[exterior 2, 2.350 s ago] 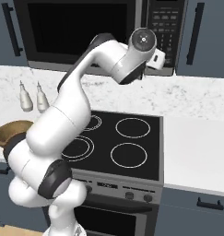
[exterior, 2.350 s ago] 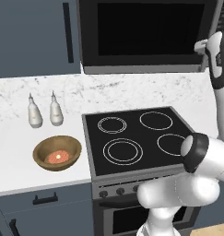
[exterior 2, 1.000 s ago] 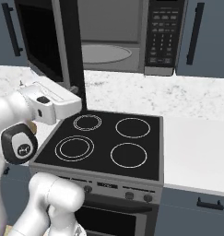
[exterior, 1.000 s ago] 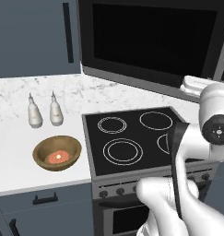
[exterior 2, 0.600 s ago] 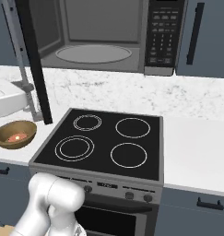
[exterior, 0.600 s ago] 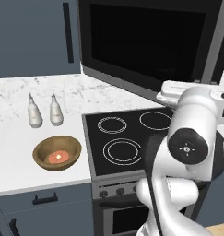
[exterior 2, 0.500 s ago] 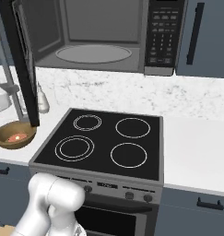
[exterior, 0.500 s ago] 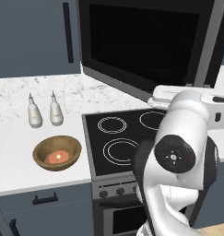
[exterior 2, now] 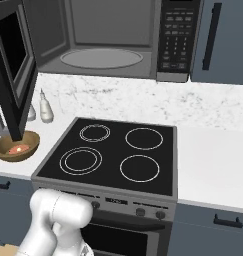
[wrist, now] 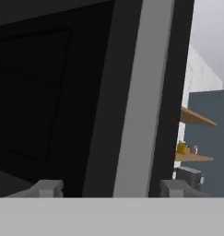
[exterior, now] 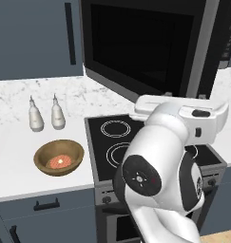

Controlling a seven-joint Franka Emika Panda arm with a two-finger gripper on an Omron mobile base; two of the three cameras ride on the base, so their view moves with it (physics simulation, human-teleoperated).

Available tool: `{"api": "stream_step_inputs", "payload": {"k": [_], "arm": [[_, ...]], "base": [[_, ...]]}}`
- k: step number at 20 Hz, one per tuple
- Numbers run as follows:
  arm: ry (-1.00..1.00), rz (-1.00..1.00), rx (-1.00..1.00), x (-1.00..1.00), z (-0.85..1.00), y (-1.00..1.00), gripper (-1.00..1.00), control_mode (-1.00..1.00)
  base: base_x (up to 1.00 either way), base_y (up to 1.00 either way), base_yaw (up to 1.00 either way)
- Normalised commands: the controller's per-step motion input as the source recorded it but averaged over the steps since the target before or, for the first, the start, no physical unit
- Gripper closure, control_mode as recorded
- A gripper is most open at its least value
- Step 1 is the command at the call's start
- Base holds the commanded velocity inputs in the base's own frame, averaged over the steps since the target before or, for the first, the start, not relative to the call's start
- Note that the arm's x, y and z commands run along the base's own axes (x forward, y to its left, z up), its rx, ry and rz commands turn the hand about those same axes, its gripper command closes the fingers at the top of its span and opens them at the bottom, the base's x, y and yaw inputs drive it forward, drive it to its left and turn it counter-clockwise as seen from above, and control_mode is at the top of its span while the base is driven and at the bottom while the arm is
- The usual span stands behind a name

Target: Open the microwave, place the bowl with waffle inside the microwave, then close the microwave door and turn it on.

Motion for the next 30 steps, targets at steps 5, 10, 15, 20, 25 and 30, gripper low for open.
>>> {"api": "stream_step_inputs", "payload": {"k": [5, 10, 15, 20, 25, 30], "arm": [[-0.09, -0.11, 0.09, -0.07, 0.04, -0.06, -1.00, -1.00], [0.01, 0.02, 0.00, -0.73, 0.17, -0.08, -1.00, -1.00], [0.20, 0.45, 0.00, -0.38, -0.09, -0.08, -1.00, -1.00], [0.02, 0.31, 0.20, 0.04, -0.05, -0.66, -1.00, -1.00], [0.00, 0.15, 0.23, 0.00, 0.00, -0.77, -1.00, -1.00], [0.00, 0.03, 0.11, 0.03, 0.00, -0.67, -1.00, -1.00]], "base": [[0.00, 0.00, 0.00], [0.00, 0.00, 0.00], [0.00, 0.00, 0.00], [0.00, 0.00, 0.00], [0.00, 0.00, 0.00], [0.00, 0.00, 0.00]]}}
